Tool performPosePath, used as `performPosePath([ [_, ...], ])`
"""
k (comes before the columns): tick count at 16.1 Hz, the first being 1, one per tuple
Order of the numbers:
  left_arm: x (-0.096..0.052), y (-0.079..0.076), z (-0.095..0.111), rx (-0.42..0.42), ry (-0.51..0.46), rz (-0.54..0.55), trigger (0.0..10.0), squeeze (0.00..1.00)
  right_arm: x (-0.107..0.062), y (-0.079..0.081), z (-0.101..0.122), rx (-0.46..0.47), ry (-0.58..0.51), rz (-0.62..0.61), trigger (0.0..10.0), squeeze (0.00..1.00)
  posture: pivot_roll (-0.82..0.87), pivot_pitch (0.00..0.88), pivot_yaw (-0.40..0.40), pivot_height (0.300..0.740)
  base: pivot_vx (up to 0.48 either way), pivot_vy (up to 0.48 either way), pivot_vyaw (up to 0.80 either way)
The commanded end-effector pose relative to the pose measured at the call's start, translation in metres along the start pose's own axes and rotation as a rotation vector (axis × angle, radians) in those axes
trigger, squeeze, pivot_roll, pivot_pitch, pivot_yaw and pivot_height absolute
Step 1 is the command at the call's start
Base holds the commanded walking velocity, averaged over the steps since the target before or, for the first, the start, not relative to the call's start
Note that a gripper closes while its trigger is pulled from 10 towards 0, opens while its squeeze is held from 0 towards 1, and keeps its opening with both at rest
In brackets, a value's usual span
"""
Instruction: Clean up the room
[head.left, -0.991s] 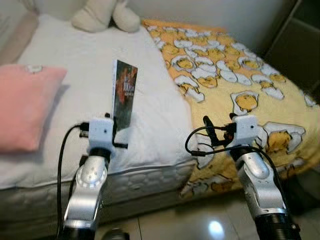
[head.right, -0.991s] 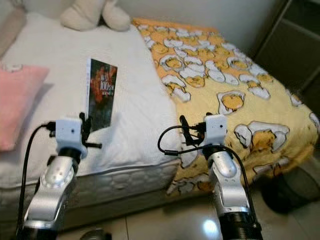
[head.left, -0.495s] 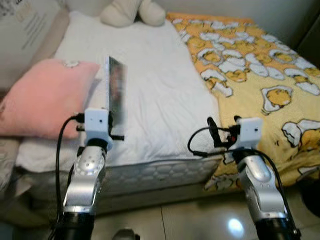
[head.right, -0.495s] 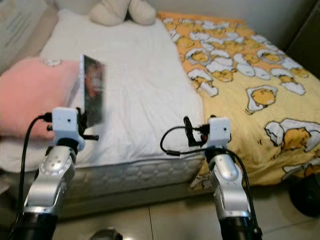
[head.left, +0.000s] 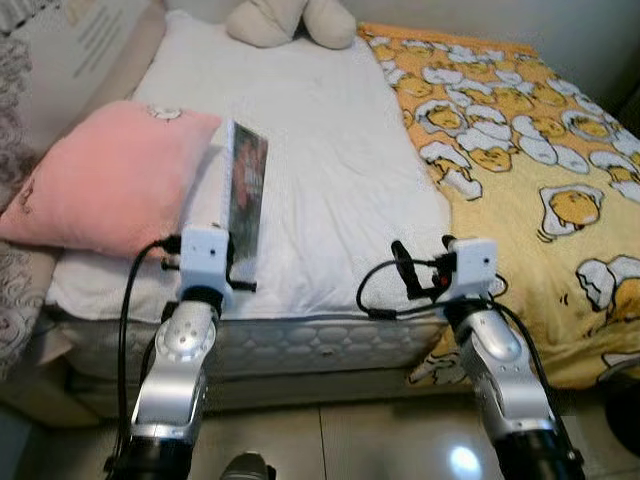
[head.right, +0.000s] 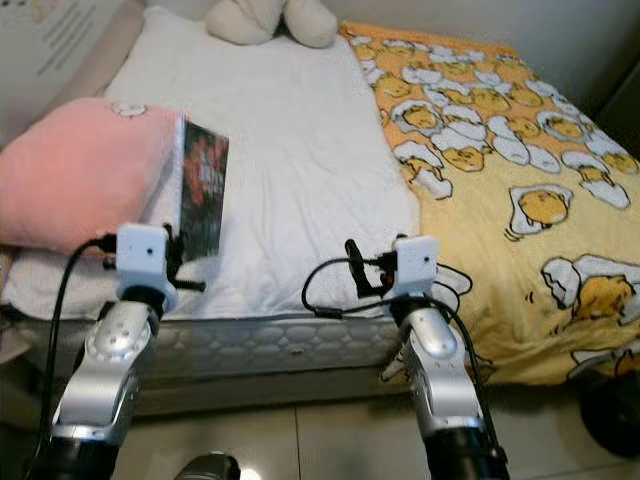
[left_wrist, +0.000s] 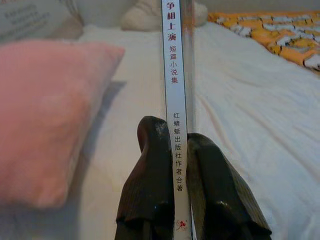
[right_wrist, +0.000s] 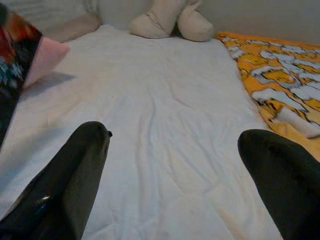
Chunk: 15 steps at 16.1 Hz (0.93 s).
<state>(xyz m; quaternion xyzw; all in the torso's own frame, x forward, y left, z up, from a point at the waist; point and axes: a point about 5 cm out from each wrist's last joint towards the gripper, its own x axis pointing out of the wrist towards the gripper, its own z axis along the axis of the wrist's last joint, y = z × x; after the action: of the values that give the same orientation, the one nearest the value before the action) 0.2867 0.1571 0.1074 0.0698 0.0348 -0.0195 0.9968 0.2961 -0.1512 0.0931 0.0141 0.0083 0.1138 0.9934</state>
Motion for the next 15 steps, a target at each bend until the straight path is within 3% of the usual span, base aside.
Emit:
performPosePath([
  [1,0.003,-0.008,0.013,-0.006,-0.056,-0.042,6.8,0.0,0.001,-0.005,-0.004,0.0,0.013,-0.043,10.0,0.49,0.21,0.0,-0.141,0.74,0.0,0.0,0.46],
  [2,0.005,-0.004,0.016,-0.005,-0.076,-0.032,10.0,0.0,0.005,-0.006,-0.006,-0.001,0.033,-0.094,10.0,0.37,0.21,0.0,-0.138,0.74,0.0,0.0,0.0],
  [3,0.005,0.0,0.018,-0.002,-0.093,-0.031,10.0,0.0,0.008,-0.007,-0.006,0.013,0.03,-0.108,10.0,0.22,0.21,0.0,-0.136,0.74,0.0,0.0,0.0],
  [4,0.006,0.003,0.018,-0.01,-0.103,-0.01,10.0,0.0,0.011,-0.005,-0.002,0.02,0.008,-0.091,10.0,0.21,0.21,0.0,-0.134,0.74,0.0,0.0,0.0],
  [9,0.01,0.006,0.025,0.027,-0.143,0.031,10.0,0.0,0.02,0.005,0.003,0.009,-0.014,-0.011,10.0,0.36,0.23,0.0,-0.156,0.74,0.0,0.0,0.53],
  [15,0.011,0.008,0.029,0.081,-0.163,0.051,10.0,0.0,0.022,0.007,-0.003,0.014,0.001,0.011,10.0,0.47,0.25,0.0,-0.161,0.74,0.0,0.0,0.46],
])
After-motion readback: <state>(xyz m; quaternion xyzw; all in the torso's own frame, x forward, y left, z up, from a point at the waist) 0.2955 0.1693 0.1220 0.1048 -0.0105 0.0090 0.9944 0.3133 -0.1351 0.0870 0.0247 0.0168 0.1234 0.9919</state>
